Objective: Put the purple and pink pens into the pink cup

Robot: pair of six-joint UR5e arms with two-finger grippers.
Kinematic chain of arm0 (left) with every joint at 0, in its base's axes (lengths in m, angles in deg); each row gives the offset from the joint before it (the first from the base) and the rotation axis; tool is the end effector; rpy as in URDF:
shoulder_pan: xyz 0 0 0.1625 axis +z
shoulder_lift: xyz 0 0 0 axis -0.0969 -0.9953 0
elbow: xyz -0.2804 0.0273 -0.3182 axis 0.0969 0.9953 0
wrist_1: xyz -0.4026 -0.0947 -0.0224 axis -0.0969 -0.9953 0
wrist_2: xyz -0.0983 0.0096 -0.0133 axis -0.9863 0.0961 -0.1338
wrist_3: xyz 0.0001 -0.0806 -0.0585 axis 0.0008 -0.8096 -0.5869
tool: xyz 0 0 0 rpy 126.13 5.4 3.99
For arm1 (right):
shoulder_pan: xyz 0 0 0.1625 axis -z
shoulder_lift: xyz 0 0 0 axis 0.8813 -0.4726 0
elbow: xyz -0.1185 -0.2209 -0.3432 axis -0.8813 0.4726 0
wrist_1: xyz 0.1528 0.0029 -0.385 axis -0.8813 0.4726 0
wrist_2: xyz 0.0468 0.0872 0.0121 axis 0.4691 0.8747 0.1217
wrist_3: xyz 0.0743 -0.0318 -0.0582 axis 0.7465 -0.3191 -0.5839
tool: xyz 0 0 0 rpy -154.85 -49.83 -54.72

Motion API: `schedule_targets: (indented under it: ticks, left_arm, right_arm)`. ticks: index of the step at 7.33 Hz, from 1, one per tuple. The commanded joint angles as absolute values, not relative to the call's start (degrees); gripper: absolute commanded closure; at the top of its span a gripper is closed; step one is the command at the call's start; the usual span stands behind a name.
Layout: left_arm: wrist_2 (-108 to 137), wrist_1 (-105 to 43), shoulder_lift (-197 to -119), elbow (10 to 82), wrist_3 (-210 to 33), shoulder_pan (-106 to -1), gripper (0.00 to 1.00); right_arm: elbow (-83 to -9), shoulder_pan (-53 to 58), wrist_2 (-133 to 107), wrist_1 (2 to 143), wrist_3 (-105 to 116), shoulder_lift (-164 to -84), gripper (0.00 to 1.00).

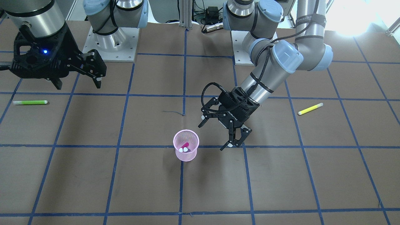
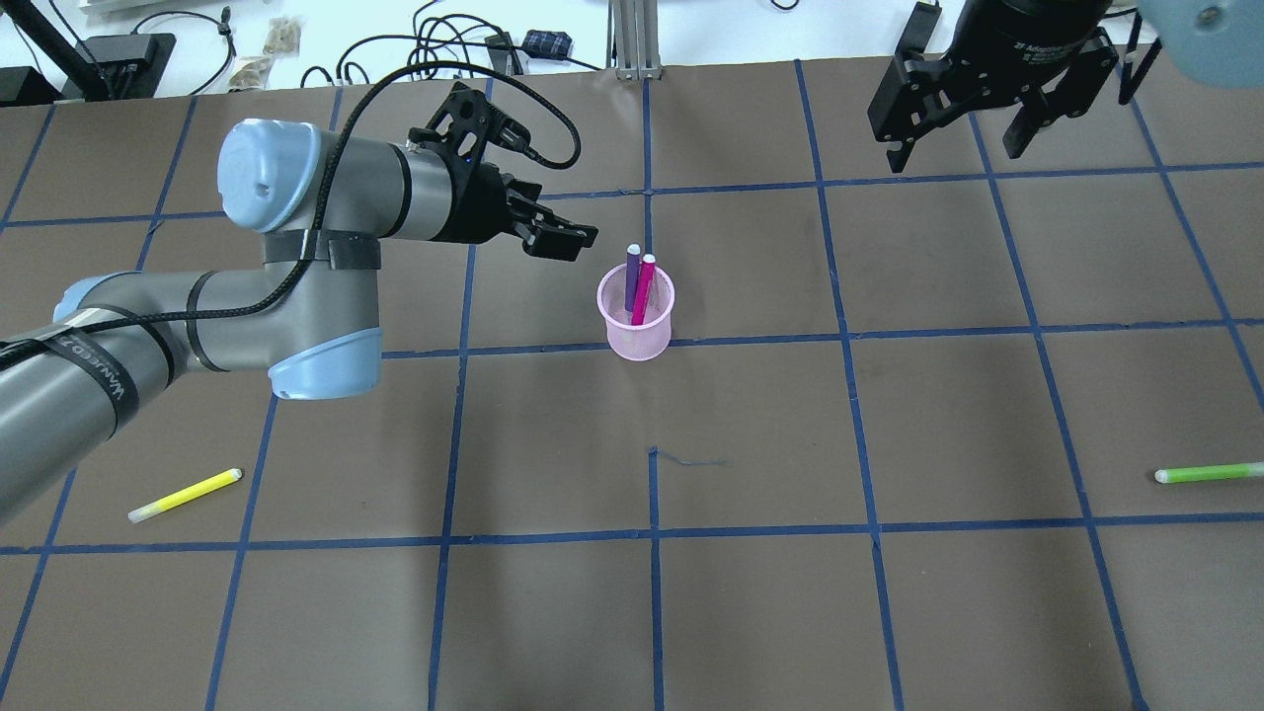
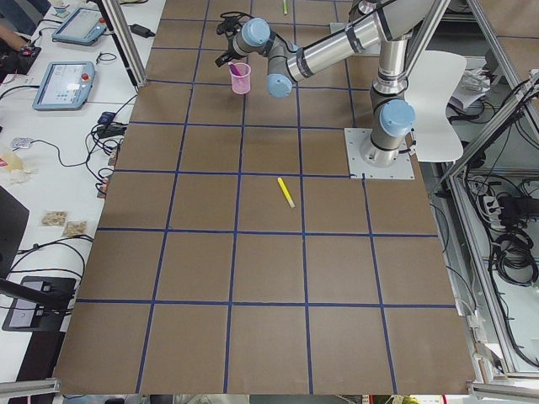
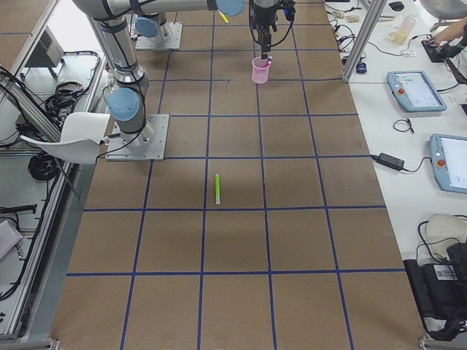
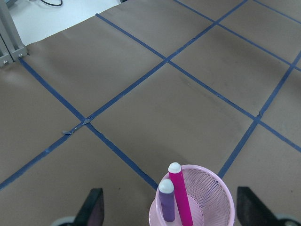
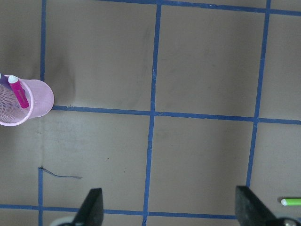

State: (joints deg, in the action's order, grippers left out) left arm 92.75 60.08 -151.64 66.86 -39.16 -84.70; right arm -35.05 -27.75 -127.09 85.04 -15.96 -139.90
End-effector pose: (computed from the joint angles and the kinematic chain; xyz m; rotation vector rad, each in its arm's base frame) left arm -0.1908 -0.5438 0.3265 -0.9735 -2.4149 0.8790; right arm 0.1274 -0.5262 0.5185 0.1188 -3.1176 0.0774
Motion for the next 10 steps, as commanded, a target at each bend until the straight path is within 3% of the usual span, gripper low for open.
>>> schedule_targets:
  ticks: [1, 3, 5, 6, 10]
  left_arm:
    - [93.3, 54.3, -149.3, 66.2, -38.7, -79.6, 0.0]
    - [103.0, 40.0, -145.3, 64.3, -38.4, -78.9, 0.0]
    - [113.2, 10.2, -143.5, 49.8, -38.4, -79.4, 0.0]
    - [118.4, 3.1, -143.4, 47.5, -38.9, -79.5, 0.0]
    - [124.6, -0.3, -140.9, 47.4, -60.6, -79.6, 0.0]
  right_arm:
    - [-35.0, -27.8, -127.0, 85.0, -16.0, -140.0, 0.0]
    - [-35.0, -27.8, -127.1, 85.0, -16.0, -140.0, 0.0]
    - [-35.0, -27.8, -127.1, 84.9, -16.0, -140.0, 0.0]
    - [-35.0, -27.8, -127.1, 84.9, -16.0, -140.0, 0.0]
    - [-35.0, -27.9, -126.9, 85.1, -15.7, -140.2, 0.0]
